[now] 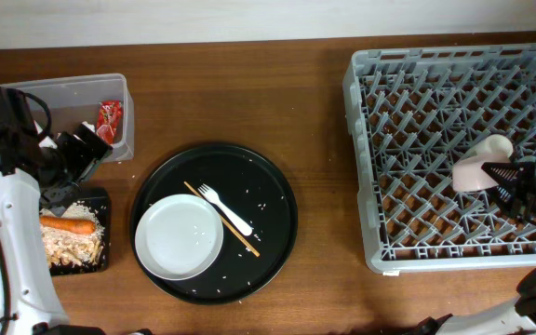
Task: Sort waste into correct bins and load items into the dishwasher rack
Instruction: 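Set the pink bowl down in the rack and release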
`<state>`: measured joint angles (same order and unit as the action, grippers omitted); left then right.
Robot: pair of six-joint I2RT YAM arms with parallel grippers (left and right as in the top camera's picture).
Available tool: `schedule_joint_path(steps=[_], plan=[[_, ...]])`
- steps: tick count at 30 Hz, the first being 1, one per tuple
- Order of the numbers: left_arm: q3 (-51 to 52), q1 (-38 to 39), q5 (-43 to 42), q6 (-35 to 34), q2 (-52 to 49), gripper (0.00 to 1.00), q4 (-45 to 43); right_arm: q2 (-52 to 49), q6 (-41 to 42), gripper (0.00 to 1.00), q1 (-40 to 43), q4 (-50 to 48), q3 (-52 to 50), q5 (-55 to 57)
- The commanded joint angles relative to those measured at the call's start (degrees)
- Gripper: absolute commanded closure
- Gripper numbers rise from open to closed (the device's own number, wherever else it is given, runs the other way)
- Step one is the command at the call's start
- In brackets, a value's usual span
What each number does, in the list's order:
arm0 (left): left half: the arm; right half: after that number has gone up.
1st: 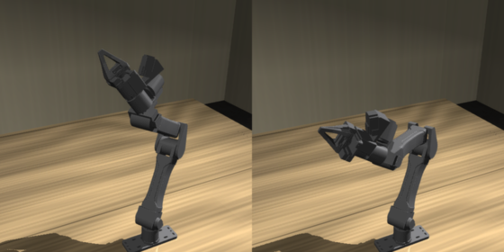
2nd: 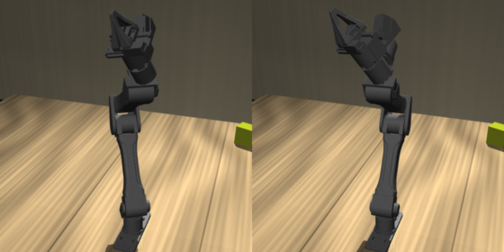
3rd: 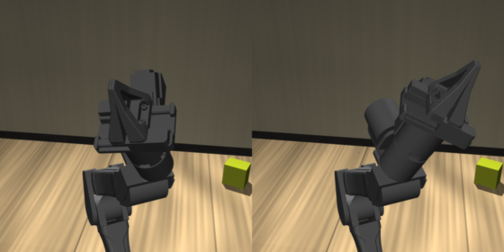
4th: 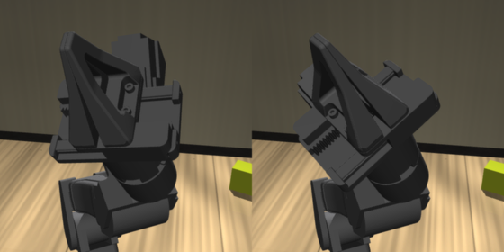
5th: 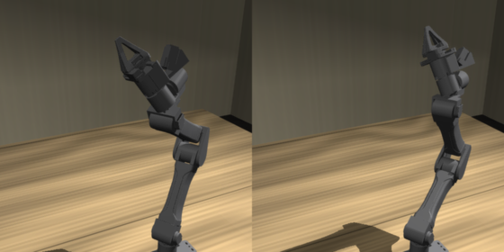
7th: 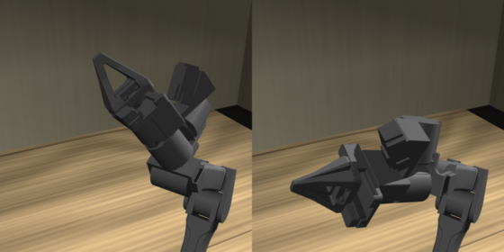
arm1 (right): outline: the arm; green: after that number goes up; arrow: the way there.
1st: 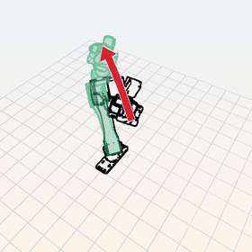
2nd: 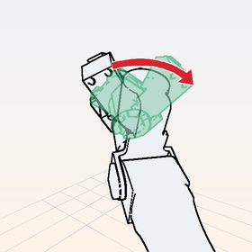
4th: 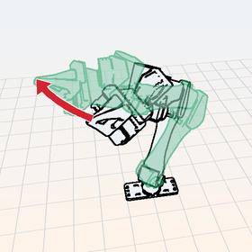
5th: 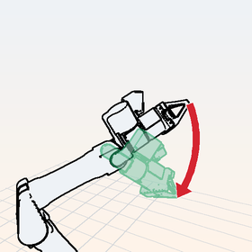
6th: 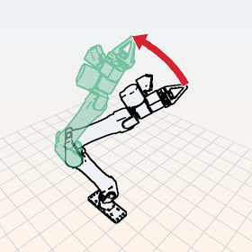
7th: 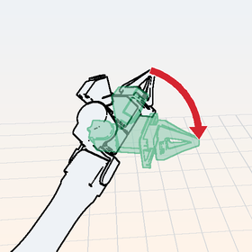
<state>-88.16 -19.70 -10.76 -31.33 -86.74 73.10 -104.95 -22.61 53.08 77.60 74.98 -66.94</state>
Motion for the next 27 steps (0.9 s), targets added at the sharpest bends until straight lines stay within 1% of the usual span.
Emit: schedule_joint_path(steps=[1,4,7,8,10,12,13,14,16,18,20,22,24,26,27], plan=[[0.0,-0.33,-0.39,0.09,0.17,0.01,0.07,0.83,1.01,0.46,0.31,2.27,0.04,1.49],[0.0,-0.33,-0.39,0.09,0.17,0.01,0.07,4.98,1.01,0.44,0.31,4.94,1.05,1.46],[0.0,-0.33,-0.39,0.09,0.17,0.01,0.07,12.24,1.09,0.43,0.31,7.74,3.45,1.95],[0.0,-0.33,-0.39,0.09,0.17,0.01,0.07,16.44,2.95,0.42,0.28,8.9,4.57,3.52],[0.0,-0.33,-0.39,0.09,0.17,0.01,0.07,21.16,5.42,0.39,0.28,8.98,5.14,5.77],[0.0,-0.33,-0.39,0.09,0.17,0.01,0.07,28.59,7.21,0.35,0.24,9.29,5.2,6.14],[0.0,-0.33,-0.39,0.07,0.17,0.01,0.07,30.42,7.78,0.34,0.2,9.31,5.2,6.19],[0.0,-0.33,-0.39,0.09,0.17,0.01,0.07,32.13,8.22,0.31,0.17,9.38,5.2,6.14],[0.0,-0.33,-0.39,0.09,0.17,0.01,0.07,38.64,8.55,0.13,0.13,9.99,5.2,6.19],[0.0,-0.33,-0.39,0.09,0.17,0.01,0.07,42.6,8.52,0.07,-0.87,10.38,5.2,6.69],[0.0,-0.33,-0.39,0.09,0.17,0.01,0.07,45.59,8.52,0.05,-4.61,10.8,5.2,7.45],[0.0,-0.33,-0.39,0.09,0.17,0.01,0.07,48.5,8.52,0.06,-12.28,10.62,5.2,7.45],[0.0,-0.33,-0.39,0.09,0.17,0.01,0.07,49.86,8.63,0.05,-21.97,8.44,5.2,8.2],[0.0,-0.33,-0.39,0.09,0.17,0.01,0.07,49.44,13.75,0.06,-29.64,4.96,5.2,14.6],[0.0,-0.33,-0.39,0.09,0.17,0.01,0.07,48.46,19.06,0.05,-35.41,2.23,5.2,22.86]])
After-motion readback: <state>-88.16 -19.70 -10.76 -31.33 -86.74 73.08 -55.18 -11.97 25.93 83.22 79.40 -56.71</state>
